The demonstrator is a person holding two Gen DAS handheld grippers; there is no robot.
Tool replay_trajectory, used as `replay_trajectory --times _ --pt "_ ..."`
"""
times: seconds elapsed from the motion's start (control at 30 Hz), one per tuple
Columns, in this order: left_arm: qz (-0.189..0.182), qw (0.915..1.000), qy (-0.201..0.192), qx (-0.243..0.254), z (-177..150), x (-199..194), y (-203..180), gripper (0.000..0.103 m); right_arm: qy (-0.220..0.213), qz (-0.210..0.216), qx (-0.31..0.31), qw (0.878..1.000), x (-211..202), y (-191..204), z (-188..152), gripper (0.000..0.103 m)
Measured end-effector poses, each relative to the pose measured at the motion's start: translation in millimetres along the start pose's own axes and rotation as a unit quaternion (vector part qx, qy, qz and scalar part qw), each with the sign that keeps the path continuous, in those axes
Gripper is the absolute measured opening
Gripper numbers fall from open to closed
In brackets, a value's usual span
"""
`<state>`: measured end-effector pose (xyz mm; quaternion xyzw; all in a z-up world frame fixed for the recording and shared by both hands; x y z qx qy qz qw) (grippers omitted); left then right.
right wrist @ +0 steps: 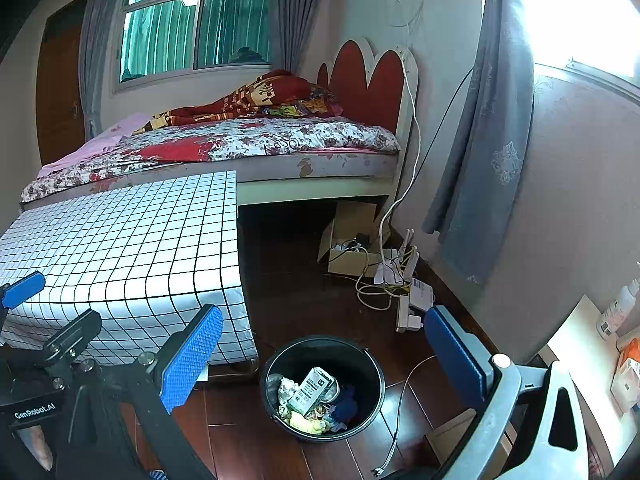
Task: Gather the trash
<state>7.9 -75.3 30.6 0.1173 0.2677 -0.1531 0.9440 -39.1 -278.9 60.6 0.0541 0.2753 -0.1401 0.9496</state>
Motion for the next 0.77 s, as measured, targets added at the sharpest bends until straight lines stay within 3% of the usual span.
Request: replay_trajectory --times 0.43,0.6,0.77 --pt "-0.008 0.9999 0.010 0.000 -3.6 5.0 -0.2 0.102 0.006 0.002 -0.002 1.000 3.7 -1.9 0.5 0.102" --pt "0.001 1.0000 -0.001 0.005 -1.6 3.2 2.6 0.102 0.008 0.002 -0.004 1.000 5.4 -1.7 -1.4 0.102" --pt "-0.015 0.9998 -0.008 0.006 0.6 2.3 1.4 0.102 0.009 0.002 -0.004 1.000 6.7 -0.7 -1.3 0.102"
Point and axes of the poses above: each gripper's, at about its wrist camera, not at the fingertips, and x roughly the way its jaws point, y to its left, z to its top, the point moved 3 cm from there along x, roughly the way its jaws point, and after that the axes turned 9 degrees about x, right-handed, at the moved point
